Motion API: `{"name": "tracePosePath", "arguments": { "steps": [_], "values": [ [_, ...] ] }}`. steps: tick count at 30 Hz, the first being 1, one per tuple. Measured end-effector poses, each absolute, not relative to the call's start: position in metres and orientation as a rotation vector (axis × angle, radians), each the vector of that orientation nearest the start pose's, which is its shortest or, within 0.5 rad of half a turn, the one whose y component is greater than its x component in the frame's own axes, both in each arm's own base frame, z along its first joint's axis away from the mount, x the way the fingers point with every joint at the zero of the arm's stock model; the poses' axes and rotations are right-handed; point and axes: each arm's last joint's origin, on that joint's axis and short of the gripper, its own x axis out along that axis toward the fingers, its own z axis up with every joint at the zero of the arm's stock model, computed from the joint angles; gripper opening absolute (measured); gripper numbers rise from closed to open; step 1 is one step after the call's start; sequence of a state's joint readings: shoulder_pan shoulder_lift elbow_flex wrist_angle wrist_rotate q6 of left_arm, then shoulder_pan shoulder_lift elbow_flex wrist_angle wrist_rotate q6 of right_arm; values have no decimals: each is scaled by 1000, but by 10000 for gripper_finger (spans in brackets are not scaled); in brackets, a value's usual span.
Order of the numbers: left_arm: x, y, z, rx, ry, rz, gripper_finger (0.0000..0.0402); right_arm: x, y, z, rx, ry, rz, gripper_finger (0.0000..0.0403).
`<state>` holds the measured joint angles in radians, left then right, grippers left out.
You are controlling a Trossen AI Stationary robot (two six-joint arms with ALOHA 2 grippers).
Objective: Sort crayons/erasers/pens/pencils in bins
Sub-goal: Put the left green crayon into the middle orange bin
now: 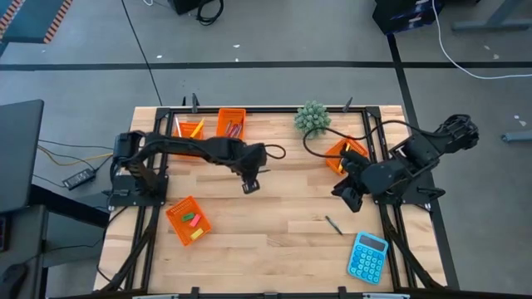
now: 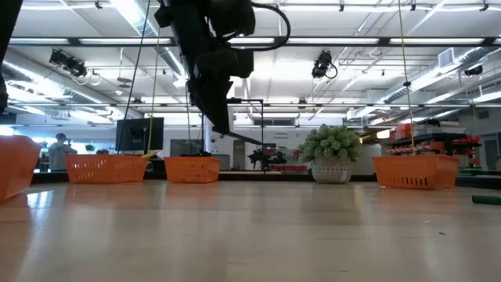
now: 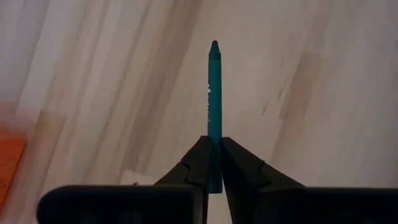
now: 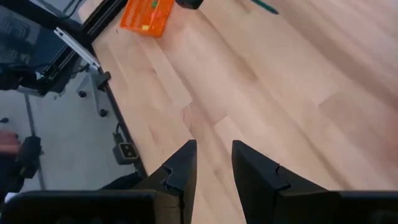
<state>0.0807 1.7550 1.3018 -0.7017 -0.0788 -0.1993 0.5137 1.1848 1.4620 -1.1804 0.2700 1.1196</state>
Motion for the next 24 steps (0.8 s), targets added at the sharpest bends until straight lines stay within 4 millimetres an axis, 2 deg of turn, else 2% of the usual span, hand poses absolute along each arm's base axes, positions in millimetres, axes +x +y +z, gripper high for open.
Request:
{"name": "tracePosePath", "arguments": {
  "steps": [6,9,14,19,24],
  "values": [
    [348,45,220,-224,1170,311,24,177,89,398,609,820,-252,107],
    [342,56,225,-254,1165,347,28,177,87,398,547,805,-269,107],
    [330,89,229,-348,1165,461,29,178,75,398,415,694,-446,107],
    [317,124,237,-358,1125,519,18,182,63,400,419,601,-582,107],
    [303,149,248,-342,1083,542,21,185,53,400,429,584,-637,107]
  ]
}}
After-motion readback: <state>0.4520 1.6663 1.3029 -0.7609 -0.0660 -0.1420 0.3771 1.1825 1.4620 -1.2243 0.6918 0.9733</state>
